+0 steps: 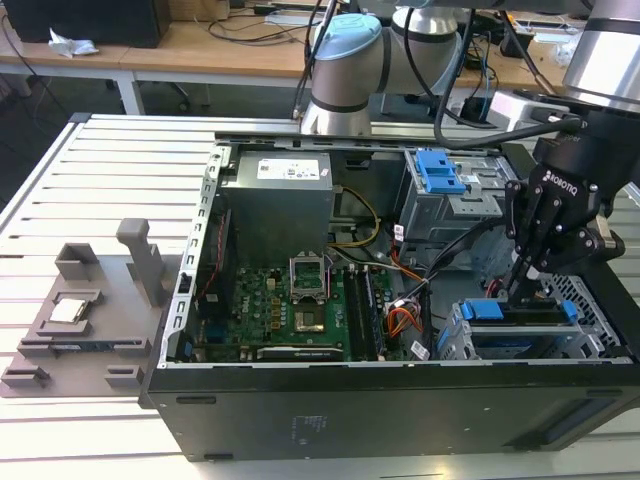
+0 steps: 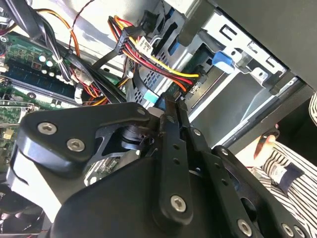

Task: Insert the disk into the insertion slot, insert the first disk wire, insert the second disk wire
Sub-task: 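Insert the second disk wire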

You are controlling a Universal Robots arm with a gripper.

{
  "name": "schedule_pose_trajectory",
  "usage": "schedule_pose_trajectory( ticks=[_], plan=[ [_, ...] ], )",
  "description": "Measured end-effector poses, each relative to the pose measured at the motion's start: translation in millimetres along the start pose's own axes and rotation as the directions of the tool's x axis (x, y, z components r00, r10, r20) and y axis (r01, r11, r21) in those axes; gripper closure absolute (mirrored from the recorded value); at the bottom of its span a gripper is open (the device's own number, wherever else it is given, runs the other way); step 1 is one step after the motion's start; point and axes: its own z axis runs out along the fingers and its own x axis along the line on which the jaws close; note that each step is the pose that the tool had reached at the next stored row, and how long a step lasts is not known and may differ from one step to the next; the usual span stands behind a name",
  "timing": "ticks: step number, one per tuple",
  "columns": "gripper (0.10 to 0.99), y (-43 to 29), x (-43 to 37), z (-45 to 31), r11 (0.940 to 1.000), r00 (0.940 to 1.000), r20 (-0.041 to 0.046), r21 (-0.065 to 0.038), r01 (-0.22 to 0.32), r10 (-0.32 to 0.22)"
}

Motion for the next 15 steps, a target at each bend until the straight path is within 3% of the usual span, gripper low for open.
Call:
schedule_pose_trajectory(
  ticks=[2, 5, 10, 11, 12, 15],
  plan=[
    [0.941, -0.1, 0.0, 0.0, 1.0, 1.0, 0.0001, 0.0, 0.0, 0.0],
    [0.941, -7.5, 2.0, -1.5, 1.0, 1.0, 0.0004, -0.004, 0.001, -0.001],
    [0.941, -7.6, 5.5, -0.5, 1.0, 1.0, 0.004, -0.004, 0.001, -0.001],
    [0.941, -7.6, 5.6, -0.5, 1.0, 0.9999, 0.0146, -0.003, 0.003, -0.002],
    [0.941, -7.2, 6.6, 0.0, 1.0, 0.9994, 0.0338, -0.002, 0.004, -0.004],
    [0.941, -6.5, 9.2, -2.1, 1.0, 0.9988, 0.0486, -0.001, 0.006, -0.006]
  ],
)
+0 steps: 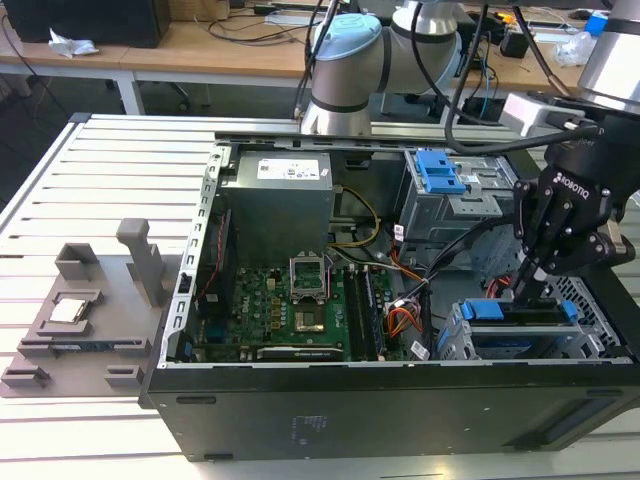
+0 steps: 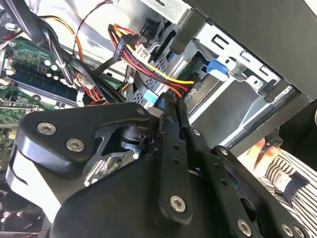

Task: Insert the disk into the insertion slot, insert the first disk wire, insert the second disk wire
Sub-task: 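Insert the second disk wire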

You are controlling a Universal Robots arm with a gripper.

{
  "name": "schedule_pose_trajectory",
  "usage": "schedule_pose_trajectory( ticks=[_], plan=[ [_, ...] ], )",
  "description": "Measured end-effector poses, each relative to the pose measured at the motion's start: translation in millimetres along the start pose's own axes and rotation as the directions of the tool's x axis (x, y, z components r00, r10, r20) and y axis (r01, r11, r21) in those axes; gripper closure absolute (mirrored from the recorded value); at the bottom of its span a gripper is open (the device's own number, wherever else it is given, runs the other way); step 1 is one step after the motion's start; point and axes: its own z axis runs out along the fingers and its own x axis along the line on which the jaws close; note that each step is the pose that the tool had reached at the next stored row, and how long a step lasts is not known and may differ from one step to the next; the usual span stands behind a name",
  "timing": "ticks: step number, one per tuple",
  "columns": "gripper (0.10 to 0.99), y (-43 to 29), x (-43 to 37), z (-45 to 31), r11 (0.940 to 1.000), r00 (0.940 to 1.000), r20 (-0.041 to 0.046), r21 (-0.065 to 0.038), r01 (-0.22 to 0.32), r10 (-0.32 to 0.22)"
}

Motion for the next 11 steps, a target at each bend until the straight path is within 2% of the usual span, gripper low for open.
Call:
schedule_pose_trajectory(
  ticks=[2, 4, 5, 7, 8, 10, 11],
  plan=[
    [0.941, 0.4, 1.9, -1.1, 1.0, 1.0, 0.0063, 0.0, 0.001, -0.001],
    [0.941, 0.5, 6.4, -0.2, 1.0, 0.9997, 0.0254, 0.001, 0.003, -0.003],
    [0.941, 0.7, 10.8, 0.9, 1.0, 0.9987, 0.0514, 0.003, 0.006, -0.006],
    [0.941, 0.8, 14.9, 2.0, 0.9999, 0.9965, 0.0827, 0.005, 0.009, -0.01],
    [0.941, 0.8, 18.5, 2.8, 0.9999, 0.9947, 0.1024, 0.006, 0.011, -0.012],
    [0.941, 1.0, 22.5, 3.5, 0.9999, 0.9925, 0.1212, 0.007, 0.013, -0.014],
    [0.941, 1.1, 25.3, 3.2, 0.9999, 0.9907, 0.1352, 0.008, 0.015, -0.016]
  ],
)
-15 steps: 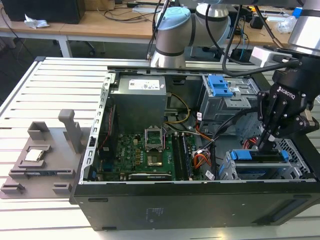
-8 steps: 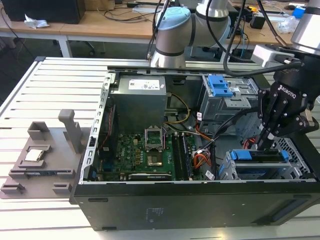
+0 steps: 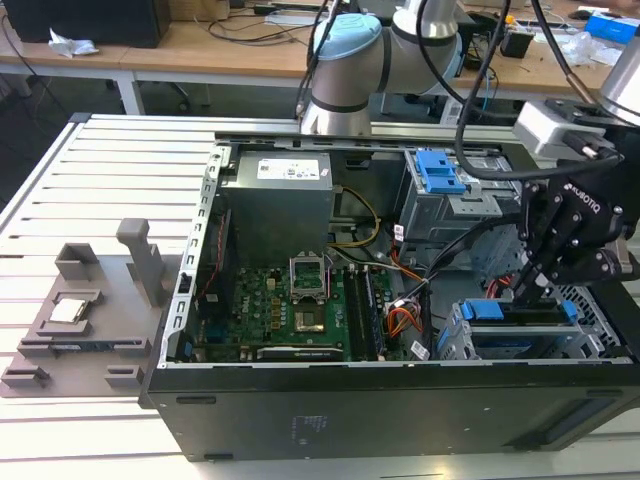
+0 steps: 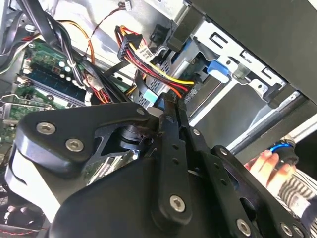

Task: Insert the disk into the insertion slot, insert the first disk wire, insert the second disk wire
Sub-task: 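Insert the second disk wire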

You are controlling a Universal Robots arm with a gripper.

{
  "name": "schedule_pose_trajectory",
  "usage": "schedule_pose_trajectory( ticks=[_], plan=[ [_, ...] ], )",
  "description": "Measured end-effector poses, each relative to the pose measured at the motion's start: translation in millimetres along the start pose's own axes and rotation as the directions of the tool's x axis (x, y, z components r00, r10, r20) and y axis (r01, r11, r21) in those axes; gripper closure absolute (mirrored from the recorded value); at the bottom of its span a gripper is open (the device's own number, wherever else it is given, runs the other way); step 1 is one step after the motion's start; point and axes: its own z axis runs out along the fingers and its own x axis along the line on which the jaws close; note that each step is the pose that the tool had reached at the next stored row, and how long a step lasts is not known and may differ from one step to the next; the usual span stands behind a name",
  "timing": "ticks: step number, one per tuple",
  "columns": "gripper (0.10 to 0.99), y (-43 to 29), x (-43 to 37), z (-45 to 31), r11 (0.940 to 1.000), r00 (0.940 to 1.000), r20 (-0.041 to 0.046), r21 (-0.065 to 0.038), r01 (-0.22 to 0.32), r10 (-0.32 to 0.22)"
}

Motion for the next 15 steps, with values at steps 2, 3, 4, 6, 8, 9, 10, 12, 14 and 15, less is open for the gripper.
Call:
schedule_pose_trajectory(
  ticks=[2, 3, 4, 6, 8, 9, 10, 12, 14, 15],
  plan=[
    [0.941, 0.5, 4.1, -2.3, 1.0, 0.9997, 0.0227, 0.001, 0.003, -0.003],
    [0.941, 0.8, 7.7, -2.9, 1.0, 0.9992, 0.041, 0.002, 0.005, -0.005],
    [0.941, 1.0, 13.8, -2.3, 1.0, 0.9978, 0.0657, 0.004, 0.007, -0.008],
    [0.941, 1.5, 25.1, -1.1, 0.9999, 0.9948, 0.101, 0.006, 0.011, -0.012],
    [0.941, 1.6, 29.1, -0.6, 0.9999, 0.9931, 0.1162, 0.007, 0.013, -0.014],
    [0.941, 1.6, 29.4, -0.6, 0.9999, 0.9926, 0.1208, 0.007, 0.013, -0.014],
    [0.941, 1.6, 29.3, -0.6, 0.9999, 0.9925, 0.1214, 0.007, 0.013, -0.014],
    [0.941, 0.3, 29.5, -0.4, 0.9999, 0.9925, 0.1215, 0.007, 0.013, -0.014],
    [0.941, -1.1, 29.3, -0.2, 0.9999, 0.9925, 0.1212, 0.007, 0.013, -0.014],
    [0.941, -1.2, 29.3, 0.1, 0.9999, 0.9925, 0.1212, 0.007, 0.013, -0.014]
  ],
)
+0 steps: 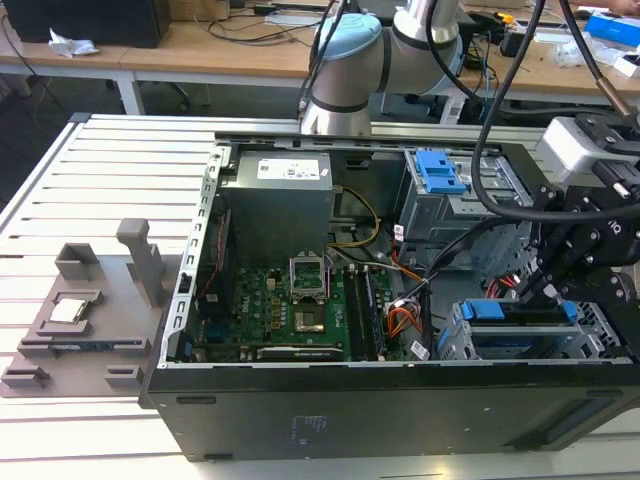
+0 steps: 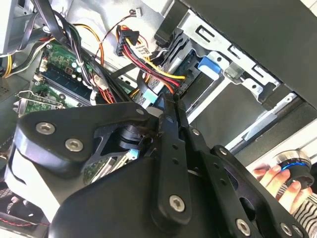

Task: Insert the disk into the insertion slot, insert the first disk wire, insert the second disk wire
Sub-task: 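Insert the second disk wire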

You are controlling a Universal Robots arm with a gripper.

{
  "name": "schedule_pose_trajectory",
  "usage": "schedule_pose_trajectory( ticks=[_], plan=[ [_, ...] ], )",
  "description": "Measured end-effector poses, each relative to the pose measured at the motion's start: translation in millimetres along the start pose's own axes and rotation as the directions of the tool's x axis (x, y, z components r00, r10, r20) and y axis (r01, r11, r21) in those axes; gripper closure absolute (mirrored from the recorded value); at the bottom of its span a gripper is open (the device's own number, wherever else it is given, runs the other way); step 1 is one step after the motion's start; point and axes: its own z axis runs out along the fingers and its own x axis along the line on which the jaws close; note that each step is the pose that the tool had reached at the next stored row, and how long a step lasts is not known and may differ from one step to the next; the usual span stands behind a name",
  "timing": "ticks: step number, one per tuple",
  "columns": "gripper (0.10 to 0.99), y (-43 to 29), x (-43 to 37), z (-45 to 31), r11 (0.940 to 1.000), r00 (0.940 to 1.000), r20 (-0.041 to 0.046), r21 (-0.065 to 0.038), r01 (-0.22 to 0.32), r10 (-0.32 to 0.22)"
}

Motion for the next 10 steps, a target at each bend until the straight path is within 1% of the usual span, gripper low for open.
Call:
schedule_pose_trajectory(
  ticks=[5, 10],
  plan=[
    [0.941, -0.4, 0.0, 3.8, 1.0, 1.0, 0.0, 0.0, 0.0, 0.0],
    [0.941, 1.5, -0.1, 6.6, 1.0, 1.0, 0.0, 0.0, 0.0, 0.0]
  ],
)
